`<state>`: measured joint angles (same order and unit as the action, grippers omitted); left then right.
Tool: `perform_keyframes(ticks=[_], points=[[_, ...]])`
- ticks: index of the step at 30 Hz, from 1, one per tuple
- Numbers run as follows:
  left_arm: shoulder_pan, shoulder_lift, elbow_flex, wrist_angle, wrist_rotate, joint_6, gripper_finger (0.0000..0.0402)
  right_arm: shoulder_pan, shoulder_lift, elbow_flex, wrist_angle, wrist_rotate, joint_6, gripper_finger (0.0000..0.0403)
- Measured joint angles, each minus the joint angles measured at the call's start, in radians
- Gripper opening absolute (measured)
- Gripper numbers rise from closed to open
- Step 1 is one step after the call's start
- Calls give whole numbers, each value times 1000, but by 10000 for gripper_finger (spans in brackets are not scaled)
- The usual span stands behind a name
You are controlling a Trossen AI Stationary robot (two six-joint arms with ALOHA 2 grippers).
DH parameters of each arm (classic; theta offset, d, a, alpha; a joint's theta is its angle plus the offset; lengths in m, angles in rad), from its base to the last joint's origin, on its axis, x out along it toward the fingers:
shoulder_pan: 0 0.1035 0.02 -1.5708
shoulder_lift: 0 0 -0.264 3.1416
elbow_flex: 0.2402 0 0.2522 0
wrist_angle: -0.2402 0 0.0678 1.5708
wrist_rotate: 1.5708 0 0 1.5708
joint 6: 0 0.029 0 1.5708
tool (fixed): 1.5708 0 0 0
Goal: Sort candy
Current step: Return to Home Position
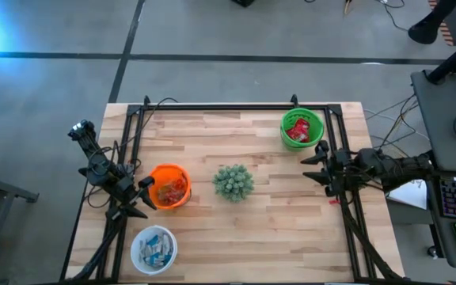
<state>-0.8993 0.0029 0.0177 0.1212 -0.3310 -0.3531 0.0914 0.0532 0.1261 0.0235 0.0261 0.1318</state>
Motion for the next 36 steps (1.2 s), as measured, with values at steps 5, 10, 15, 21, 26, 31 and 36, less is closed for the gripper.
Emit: perform_keyframes(ticks=[5, 10, 15, 21, 26, 31, 36], points=[[0, 0, 0, 1, 0, -3, 162, 0, 0, -19, -2, 0, 2, 189], [0, 0, 0, 1, 0, -9, 162, 0, 0, -32, 1, 0, 5, 189], [0, 0, 0, 0, 0, -32, 162, 0, 0, -70, 22, 0, 11, 189], [0, 0, 0, 0, 0, -34, 162, 0, 0, -94, 34, 0, 44, 189], [0, 0, 0, 0, 0, -34, 162, 0, 0, -94, 32, 0, 28, 189], [0, 0, 0, 0, 0, -50, 162, 0, 0, -94, -3, 0, 48, 189], [0, -1, 0, -1, 0, -50, 162, 0, 0, -99, -17, 0, 63, 189]])
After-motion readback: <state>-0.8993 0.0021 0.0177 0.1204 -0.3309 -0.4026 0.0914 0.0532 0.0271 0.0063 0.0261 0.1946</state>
